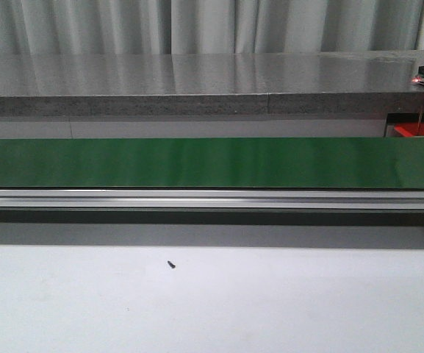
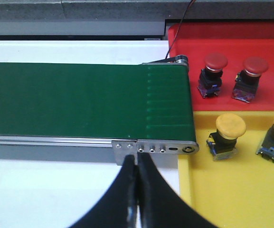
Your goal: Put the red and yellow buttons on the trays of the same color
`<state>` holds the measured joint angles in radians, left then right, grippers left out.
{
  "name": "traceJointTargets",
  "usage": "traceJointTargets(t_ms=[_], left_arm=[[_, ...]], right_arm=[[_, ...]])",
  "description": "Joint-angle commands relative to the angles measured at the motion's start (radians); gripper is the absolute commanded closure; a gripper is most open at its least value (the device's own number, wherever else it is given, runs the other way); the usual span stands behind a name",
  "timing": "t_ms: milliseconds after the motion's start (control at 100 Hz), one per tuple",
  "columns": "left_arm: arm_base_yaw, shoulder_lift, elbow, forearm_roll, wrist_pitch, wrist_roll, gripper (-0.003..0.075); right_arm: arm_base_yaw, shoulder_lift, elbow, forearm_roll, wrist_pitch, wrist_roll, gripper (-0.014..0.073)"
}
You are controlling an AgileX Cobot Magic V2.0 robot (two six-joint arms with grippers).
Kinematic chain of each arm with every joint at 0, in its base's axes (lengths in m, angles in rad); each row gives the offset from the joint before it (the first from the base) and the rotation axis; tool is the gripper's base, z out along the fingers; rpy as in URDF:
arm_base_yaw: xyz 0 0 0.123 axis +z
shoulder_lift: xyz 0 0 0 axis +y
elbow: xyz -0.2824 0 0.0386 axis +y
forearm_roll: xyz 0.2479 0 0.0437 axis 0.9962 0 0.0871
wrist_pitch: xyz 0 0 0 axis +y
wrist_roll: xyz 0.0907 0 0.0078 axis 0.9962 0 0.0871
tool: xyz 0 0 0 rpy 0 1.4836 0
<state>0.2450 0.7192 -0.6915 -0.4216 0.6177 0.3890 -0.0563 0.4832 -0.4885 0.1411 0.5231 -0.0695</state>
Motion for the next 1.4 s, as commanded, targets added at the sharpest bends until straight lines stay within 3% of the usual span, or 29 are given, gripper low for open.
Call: traceJointTargets(t_ms=[0, 430, 500, 570, 720, 790, 1090, 1200, 1390], left_arm=[[0.024, 0.063, -0.074, -0.028, -0.057, -0.017, 0.074], [0.171, 0.421, -0.325, -0.06, -0.04, -0.04, 0.0736], [0.192, 0.475, -0.364, -0.06, -0.026, -0.04, 0.0702], [0.204, 0.53, -0.404, -0.068, 0.0, -0.04, 0.0606], [0.206, 0.653, -0.481, -0.068, 0.051, -0.04, 0.0218], [0.206, 0.708, -0.512, -0.068, 0.057, -0.056, 0.0117], [0.21, 0.923, -0.638, 0.026, 0.039, -0.276, 0.0185], [0.21, 0.992, -0.686, 0.11, 0.048, -0.354, 0.0186], [0.21, 1.068, -0.736, 0.13, 0.065, -0.41, 0.0186]], right_arm=[[0.003, -0.001, -0.027, 0.003, -0.08, -0.007, 0.0717], [0.003, 0.0, -0.027, 0.003, -0.081, -0.007, 0.0717], [0.003, 0.0, -0.027, 0.003, -0.081, -0.007, 0.0717], [0.003, 0.0, -0.027, 0.003, -0.081, -0.007, 0.0717], [0.003, 0.0, -0.027, 0.003, -0.087, -0.007, 0.0717], [0.003, 0.0, -0.027, 0.003, -0.087, -0.007, 0.0717], [0.003, 0.0, -0.027, 0.003, -0.087, -0.007, 0.0717], [0.003, 0.0, -0.027, 0.003, -0.087, -0.007, 0.0717], [0.003, 0.0, -0.027, 0.003, -0.087, -0.007, 0.0717]])
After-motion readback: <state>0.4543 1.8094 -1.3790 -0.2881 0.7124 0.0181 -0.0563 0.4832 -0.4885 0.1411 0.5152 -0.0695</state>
